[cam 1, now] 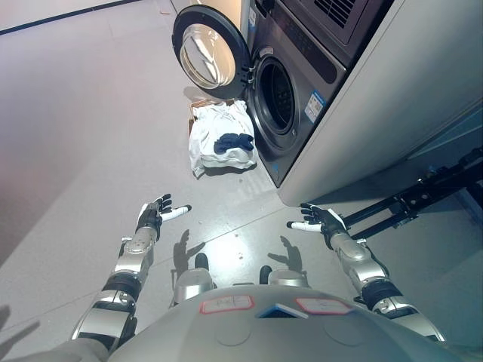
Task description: Put the clothes in the basket into the washing machine.
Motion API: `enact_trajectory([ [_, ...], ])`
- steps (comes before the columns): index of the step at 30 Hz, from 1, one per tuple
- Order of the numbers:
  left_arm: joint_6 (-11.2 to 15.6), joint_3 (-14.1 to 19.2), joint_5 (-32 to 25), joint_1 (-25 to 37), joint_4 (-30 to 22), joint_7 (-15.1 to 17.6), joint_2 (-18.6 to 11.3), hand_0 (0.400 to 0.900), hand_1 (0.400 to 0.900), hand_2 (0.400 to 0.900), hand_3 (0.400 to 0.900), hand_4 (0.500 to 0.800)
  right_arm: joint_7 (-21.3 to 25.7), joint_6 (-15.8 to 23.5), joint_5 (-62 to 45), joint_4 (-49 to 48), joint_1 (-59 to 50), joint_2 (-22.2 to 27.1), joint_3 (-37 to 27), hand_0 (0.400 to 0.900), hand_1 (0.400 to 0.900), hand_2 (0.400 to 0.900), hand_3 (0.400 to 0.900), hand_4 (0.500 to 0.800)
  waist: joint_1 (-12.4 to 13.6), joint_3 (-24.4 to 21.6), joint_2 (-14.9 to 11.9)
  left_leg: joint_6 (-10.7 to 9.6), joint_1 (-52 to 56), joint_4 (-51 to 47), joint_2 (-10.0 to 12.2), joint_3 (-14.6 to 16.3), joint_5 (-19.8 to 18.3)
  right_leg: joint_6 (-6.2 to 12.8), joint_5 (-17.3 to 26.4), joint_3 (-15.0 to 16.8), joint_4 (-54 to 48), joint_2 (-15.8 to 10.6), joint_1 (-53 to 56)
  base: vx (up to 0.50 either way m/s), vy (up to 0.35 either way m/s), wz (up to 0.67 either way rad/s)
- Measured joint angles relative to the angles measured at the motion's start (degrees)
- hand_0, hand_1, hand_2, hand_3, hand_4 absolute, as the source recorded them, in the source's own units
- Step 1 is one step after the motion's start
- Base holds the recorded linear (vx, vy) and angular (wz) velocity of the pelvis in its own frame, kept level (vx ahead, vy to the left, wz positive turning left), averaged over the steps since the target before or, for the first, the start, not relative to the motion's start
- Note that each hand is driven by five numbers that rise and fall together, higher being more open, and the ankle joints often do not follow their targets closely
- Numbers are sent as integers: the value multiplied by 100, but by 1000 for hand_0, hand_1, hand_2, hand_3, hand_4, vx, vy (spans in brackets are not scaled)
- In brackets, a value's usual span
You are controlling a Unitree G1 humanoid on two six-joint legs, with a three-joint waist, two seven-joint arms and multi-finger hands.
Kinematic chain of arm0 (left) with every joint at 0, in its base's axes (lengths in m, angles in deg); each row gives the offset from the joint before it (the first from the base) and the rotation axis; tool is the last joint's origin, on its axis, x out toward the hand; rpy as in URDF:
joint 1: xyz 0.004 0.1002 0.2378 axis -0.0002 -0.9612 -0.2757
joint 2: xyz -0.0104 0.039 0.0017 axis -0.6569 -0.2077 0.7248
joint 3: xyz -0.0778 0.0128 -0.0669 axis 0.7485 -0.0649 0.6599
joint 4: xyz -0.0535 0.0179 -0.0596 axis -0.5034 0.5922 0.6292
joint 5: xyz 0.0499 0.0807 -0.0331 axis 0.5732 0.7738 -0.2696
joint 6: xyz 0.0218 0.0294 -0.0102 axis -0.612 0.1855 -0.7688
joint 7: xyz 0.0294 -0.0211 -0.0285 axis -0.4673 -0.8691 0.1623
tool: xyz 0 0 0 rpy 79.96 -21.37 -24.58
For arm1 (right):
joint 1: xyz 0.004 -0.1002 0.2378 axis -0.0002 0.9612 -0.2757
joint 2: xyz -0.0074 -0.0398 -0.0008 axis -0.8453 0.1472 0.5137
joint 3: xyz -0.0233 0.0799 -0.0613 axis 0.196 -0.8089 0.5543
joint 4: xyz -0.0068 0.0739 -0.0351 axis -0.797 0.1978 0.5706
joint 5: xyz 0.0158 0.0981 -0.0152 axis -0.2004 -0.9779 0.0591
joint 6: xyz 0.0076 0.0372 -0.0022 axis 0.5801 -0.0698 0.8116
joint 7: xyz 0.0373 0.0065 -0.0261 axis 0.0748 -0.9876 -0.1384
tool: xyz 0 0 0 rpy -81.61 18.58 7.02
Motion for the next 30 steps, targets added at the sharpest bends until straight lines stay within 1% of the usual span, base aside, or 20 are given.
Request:
enact_trajectory([
  [30,0,2,-9,16,107,5,6,900,900,900,900,800,0,0,1,1,-2,1,0,900,900,900,900,800,0,2,2,-11,-8,0,7,-3,-8,0,-1,-2,0,0,-4,0,-1,0],
])
